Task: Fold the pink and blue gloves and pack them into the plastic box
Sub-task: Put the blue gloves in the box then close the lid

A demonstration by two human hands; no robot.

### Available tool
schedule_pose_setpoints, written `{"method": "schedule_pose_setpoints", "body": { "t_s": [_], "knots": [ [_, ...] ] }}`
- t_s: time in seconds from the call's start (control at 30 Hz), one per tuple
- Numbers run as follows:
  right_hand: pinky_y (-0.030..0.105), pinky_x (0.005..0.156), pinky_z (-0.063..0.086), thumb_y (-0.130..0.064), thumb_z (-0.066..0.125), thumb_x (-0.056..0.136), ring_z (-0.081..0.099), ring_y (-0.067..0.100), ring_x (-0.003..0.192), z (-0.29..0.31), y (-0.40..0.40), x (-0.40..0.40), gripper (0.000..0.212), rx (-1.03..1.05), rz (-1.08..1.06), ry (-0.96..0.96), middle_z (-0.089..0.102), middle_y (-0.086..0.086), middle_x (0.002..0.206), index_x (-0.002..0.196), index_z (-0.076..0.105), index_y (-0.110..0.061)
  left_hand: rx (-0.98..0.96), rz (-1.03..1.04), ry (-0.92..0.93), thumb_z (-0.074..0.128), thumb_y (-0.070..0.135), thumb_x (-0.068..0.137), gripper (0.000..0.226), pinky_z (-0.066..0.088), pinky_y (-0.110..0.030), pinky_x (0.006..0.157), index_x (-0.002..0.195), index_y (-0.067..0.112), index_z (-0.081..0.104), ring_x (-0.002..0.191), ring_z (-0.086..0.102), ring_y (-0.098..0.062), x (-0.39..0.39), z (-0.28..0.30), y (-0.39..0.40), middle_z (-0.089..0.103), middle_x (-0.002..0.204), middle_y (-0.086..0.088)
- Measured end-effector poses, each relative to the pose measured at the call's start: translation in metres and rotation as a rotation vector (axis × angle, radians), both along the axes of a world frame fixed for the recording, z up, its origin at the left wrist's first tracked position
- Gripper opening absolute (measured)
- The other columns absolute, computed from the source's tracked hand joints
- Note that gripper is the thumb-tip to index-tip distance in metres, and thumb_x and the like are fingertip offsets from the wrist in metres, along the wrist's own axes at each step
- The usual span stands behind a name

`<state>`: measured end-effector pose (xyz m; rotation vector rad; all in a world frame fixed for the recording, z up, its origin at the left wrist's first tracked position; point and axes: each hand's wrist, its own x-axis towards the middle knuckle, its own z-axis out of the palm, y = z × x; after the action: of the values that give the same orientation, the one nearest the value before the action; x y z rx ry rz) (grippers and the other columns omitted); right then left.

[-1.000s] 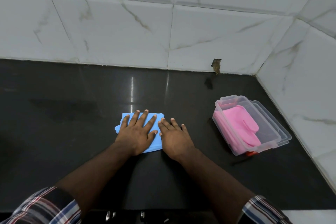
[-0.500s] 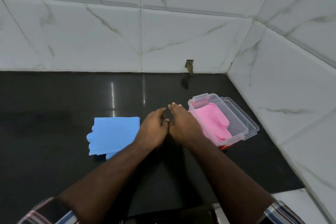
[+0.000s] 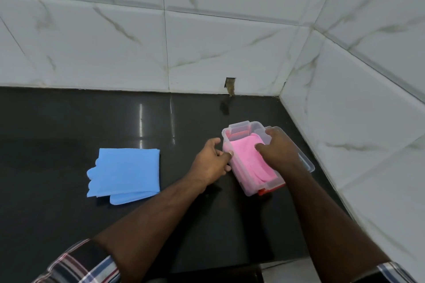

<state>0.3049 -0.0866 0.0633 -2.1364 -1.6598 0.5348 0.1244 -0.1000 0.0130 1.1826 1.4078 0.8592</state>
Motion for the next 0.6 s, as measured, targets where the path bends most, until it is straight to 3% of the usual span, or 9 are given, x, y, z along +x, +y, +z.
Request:
{"method": "schedule_pose_setpoints", "body": {
  "t_s": [0.2,0.37,0.5,0.6],
  "knots": [
    [0.042,0.098,0.047,-0.034,0.062,0.091,0.056,0.026,0.123,-0.001,0.007,-0.023,0.052,-0.007,0.041,0.050,0.056,0.005,0.141,0.139,0.049,-0.018,0.011,0.085,0.039,0.063,0.026,0.096,0.040,0.059,-0.026,0.061,0.134,0.021,0.050,0.081,0.073,-0.016,-0.020,0.004,0.009,0.070,0.107,-0.004],
    [0.041,0.095,0.050,-0.037,0.060,0.091,0.058,0.024,0.120,-0.007,0.004,-0.059,0.052,0.006,0.131,0.076,0.057,0.002,0.140,0.138,0.050,-0.020,0.000,0.200,0.149,0.063,0.032,0.096,0.033,0.063,-0.044,0.079,0.126,0.024,0.054,0.093,0.072,-0.018,-0.065,0.007,0.005,0.068,0.114,0.001],
    [0.041,0.091,0.053,-0.039,0.061,0.090,0.062,0.022,0.114,-0.006,0.001,-0.082,0.048,0.063,0.156,0.085,0.062,-0.002,0.134,0.135,0.053,-0.024,0.067,0.216,0.287,0.061,0.029,0.097,0.038,0.058,-0.037,0.088,0.133,0.021,0.054,0.099,0.068,-0.018,-0.103,0.018,-0.005,0.068,0.117,-0.001],
    [0.035,0.091,0.052,-0.031,0.063,0.092,0.063,0.020,0.113,0.000,0.000,-0.098,0.042,0.177,0.166,0.121,0.064,0.000,0.131,0.132,0.057,-0.022,0.184,0.209,0.457,0.063,0.026,0.094,0.040,0.051,-0.026,0.083,0.133,0.020,0.057,0.098,0.065,-0.013,-0.137,0.023,-0.014,0.068,0.109,0.004]
  ]
}}
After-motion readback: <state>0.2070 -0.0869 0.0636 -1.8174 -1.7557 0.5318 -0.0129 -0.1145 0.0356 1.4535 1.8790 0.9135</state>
